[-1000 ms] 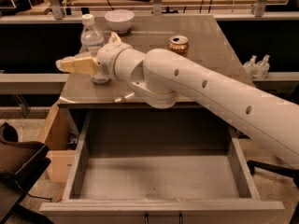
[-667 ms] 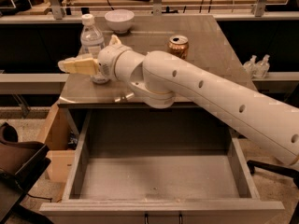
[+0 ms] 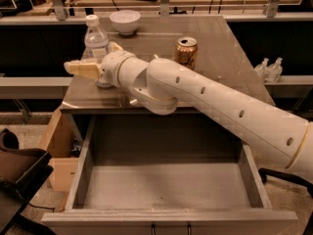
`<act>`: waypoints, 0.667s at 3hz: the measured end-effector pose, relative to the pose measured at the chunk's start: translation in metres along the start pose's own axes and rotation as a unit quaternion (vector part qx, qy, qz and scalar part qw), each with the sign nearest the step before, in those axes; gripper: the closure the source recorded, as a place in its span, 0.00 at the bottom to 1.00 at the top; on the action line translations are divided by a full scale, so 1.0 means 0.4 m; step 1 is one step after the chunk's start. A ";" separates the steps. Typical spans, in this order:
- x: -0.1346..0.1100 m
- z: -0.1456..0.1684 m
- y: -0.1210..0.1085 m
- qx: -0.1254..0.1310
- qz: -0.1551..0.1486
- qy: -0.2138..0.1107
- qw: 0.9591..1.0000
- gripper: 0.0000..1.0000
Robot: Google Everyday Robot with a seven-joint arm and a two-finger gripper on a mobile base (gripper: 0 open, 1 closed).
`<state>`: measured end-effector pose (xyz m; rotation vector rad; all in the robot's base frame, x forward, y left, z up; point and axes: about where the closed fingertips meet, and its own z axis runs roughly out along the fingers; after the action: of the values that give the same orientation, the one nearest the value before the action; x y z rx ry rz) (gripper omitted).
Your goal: Place blue plastic bottle into top drawer
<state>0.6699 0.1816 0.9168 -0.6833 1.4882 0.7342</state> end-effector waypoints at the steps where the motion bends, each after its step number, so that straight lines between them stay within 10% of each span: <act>1: 0.013 0.015 -0.006 0.004 0.004 0.000 1.000 0.40; 2: 0.012 0.017 -0.002 0.003 0.004 0.000 1.000 0.62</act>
Offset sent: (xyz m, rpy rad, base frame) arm 0.0049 0.0033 -0.0051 0.0042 0.0057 -0.0073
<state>0.6745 0.1867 0.9118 -0.6736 1.4926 0.7358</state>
